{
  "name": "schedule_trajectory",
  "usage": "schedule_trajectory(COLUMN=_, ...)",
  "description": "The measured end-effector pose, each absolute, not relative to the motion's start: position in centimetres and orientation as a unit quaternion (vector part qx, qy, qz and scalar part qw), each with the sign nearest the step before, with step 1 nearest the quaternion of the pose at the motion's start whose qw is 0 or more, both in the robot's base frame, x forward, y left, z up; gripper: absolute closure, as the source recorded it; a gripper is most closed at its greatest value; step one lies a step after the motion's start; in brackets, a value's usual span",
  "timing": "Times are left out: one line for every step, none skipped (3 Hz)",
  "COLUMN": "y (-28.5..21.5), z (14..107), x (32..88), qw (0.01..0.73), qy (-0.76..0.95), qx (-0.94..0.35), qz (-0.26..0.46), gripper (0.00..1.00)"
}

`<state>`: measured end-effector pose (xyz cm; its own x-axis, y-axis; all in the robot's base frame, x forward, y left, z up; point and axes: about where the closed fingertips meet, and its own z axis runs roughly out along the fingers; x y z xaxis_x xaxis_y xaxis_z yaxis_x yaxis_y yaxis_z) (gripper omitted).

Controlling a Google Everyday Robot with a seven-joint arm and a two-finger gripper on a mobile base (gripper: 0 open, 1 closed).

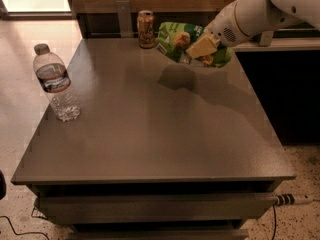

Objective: Move green rice chip bag near water bottle

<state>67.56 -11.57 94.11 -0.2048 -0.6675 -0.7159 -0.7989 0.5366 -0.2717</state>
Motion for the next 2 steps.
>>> schedule_trajectory(y=-6.4, z=93.0, x=62.3, qw=0.416, qy=0.763, qx=-0.485, qz=0.098, gripper=1.00)
schedule_trajectory(y=-2.7, z=91.3, x=58.9, qw=0.407, qy=0.761, qx=-0.493, qz=0.109, gripper=1.00)
